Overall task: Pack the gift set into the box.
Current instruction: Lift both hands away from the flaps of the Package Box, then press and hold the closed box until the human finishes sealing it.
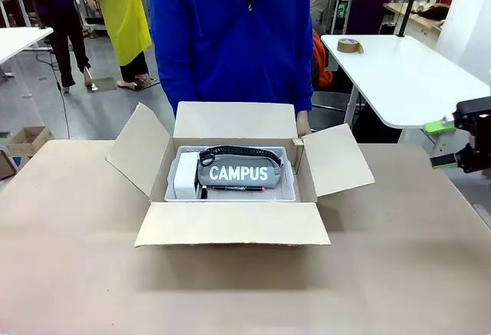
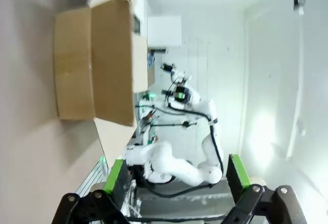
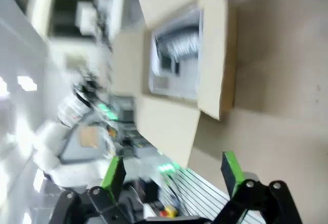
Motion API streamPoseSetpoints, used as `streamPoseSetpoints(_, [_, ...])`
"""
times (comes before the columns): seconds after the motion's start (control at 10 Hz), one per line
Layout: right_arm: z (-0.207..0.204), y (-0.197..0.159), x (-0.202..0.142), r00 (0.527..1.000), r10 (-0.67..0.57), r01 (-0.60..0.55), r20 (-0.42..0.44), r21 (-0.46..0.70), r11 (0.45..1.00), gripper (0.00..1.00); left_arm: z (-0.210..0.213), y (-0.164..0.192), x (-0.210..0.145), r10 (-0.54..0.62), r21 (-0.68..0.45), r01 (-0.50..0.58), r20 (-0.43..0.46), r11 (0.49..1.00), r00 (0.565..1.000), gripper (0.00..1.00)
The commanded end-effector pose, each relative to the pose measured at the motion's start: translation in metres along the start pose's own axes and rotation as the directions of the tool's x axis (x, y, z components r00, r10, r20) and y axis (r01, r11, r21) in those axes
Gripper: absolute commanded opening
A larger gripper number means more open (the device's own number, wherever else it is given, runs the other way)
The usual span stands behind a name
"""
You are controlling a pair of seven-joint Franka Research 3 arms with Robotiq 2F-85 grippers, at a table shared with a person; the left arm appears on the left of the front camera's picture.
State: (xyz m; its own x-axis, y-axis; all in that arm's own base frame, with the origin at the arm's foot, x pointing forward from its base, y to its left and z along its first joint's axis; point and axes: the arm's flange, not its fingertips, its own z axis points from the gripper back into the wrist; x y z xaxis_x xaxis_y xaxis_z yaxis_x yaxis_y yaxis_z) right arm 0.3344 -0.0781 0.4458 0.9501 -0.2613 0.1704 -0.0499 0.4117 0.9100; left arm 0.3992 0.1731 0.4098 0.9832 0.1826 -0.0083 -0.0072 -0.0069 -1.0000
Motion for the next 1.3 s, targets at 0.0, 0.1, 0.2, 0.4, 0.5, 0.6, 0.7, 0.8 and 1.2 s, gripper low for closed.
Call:
streamPoseSetpoints(0.0, [-0.0154, 0.0268, -0.0047, 0.993, 0.075, -0.083, -0.089, -0.087, 0.993, 1.0, -0.008, -0.023, -0.0112, -0.046, 0.025, 0.047, -0.037, 0.999, 0.998, 1.0])
streamPoseSetpoints(0.1, [-0.0154, 0.0268, -0.0047, 0.993, 0.075, -0.083, -0.089, -0.087, 0.993, 1.0, -0.008, -0.023, -0.0112, -0.046, 0.025, 0.047, -0.037, 0.999, 0.998, 1.0])
streamPoseSetpoints(0.2, [-0.0154, 0.0268, -0.0047, 0.993, 0.075, -0.083, -0.089, -0.087, 0.993, 1.0, -0.008, -0.023, -0.0112, -0.046, 0.025, 0.047, -0.037, 0.999, 0.998, 1.0])
streamPoseSetpoints(0.4, [-0.0154, 0.0268, -0.0047, 0.993, 0.075, -0.083, -0.089, -0.087, 0.993, 1.0, -0.008, -0.023, -0.0112, -0.046, 0.025, 0.047, -0.037, 0.999, 0.998, 1.0])
streamPoseSetpoints(0.5, [-0.0154, 0.0268, -0.0047, 0.993, 0.075, -0.083, -0.089, -0.087, 0.993, 1.0, -0.008, -0.023, -0.0112, -0.046, 0.025, 0.047, -0.037, 0.999, 0.998, 1.0])
streamPoseSetpoints(0.6, [-0.0154, 0.0268, -0.0047, 0.993, 0.075, -0.083, -0.089, -0.087, 0.993, 1.0, -0.008, -0.023, -0.0112, -0.046, 0.025, 0.047, -0.037, 0.999, 0.998, 1.0])
streamPoseSetpoints(0.7, [-0.0154, 0.0268, -0.0047, 0.993, 0.075, -0.083, -0.089, -0.087, 0.993, 1.0, -0.008, -0.023, -0.0112, -0.046, 0.025, 0.047, -0.037, 0.999, 0.998, 1.0])
streamPoseSetpoints(0.8, [-0.0154, 0.0268, -0.0047, 0.993, 0.075, -0.083, -0.089, -0.087, 0.993, 1.0, -0.008, -0.023, -0.0112, -0.046, 0.025, 0.047, -0.037, 0.999, 0.998, 1.0])
streamPoseSetpoints(1.2, [-0.0154, 0.0268, -0.0047, 0.993, 0.075, -0.083, -0.089, -0.087, 0.993, 1.0, -0.008, -0.023, -0.0112, -0.046, 0.025, 0.047, -0.037, 0.999, 0.998, 1.0])
